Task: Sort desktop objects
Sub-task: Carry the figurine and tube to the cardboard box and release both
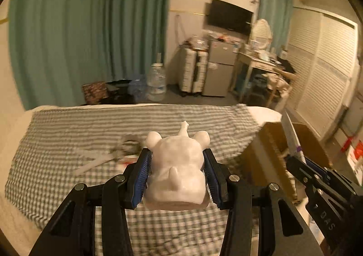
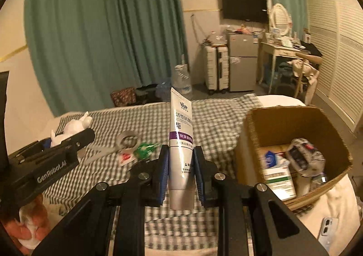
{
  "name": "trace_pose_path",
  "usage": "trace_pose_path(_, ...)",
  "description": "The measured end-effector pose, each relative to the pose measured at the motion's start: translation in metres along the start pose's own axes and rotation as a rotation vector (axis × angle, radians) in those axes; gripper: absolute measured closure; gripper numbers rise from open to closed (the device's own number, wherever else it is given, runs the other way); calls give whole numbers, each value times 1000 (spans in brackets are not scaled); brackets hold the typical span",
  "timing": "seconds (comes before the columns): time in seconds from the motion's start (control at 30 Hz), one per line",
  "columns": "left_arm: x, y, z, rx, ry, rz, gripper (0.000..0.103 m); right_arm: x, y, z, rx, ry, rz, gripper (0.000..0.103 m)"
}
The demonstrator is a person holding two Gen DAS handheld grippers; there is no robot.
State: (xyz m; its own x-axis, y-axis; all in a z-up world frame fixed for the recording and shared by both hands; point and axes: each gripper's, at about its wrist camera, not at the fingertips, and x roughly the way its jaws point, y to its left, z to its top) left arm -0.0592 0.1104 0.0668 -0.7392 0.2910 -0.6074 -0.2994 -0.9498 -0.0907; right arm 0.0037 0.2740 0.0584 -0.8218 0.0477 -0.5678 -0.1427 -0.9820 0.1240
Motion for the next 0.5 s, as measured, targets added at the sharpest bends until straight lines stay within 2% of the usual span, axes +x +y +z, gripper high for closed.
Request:
trace_pose_path(0.17,15,-58,17,75,14,-69,55,-14,-49,17,7,-21,-76,83)
trace_pose_path(0.3,31,-115,28,119,40,-154,55,-19,-91,26,45,-25,-123,83)
trace_pose_path(0.5,66,-182,16,187,103,-252,55,-10,-156,25,90,-6,-233,82)
